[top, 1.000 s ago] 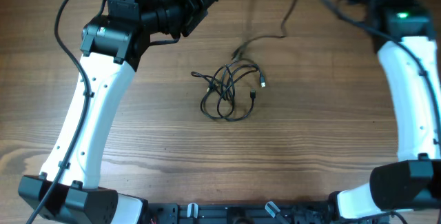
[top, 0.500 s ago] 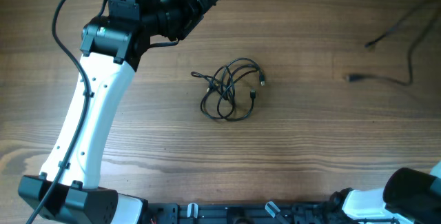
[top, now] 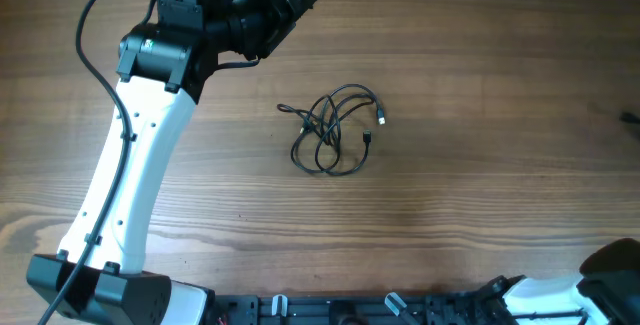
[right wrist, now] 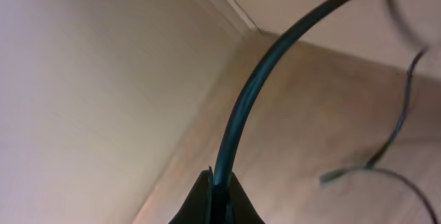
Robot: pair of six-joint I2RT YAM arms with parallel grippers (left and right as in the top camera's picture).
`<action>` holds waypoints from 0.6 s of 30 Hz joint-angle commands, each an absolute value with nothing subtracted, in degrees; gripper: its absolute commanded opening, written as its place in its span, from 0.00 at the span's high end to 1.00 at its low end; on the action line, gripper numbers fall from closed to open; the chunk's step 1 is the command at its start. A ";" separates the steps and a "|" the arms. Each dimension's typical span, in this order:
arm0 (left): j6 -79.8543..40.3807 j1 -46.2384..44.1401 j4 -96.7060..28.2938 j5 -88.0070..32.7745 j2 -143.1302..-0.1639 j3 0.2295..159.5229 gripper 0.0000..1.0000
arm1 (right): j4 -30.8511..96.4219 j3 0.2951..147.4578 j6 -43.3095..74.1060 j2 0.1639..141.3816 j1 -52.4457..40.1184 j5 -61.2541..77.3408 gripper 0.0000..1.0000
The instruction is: Untangle cables
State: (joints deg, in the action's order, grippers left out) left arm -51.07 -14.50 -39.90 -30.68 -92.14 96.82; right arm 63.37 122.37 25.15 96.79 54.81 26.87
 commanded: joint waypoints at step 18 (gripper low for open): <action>-49.67 -14.39 -41.89 -30.11 -91.61 97.19 0.30 | 72.12 105.51 26.98 107.83 50.04 5.72 0.51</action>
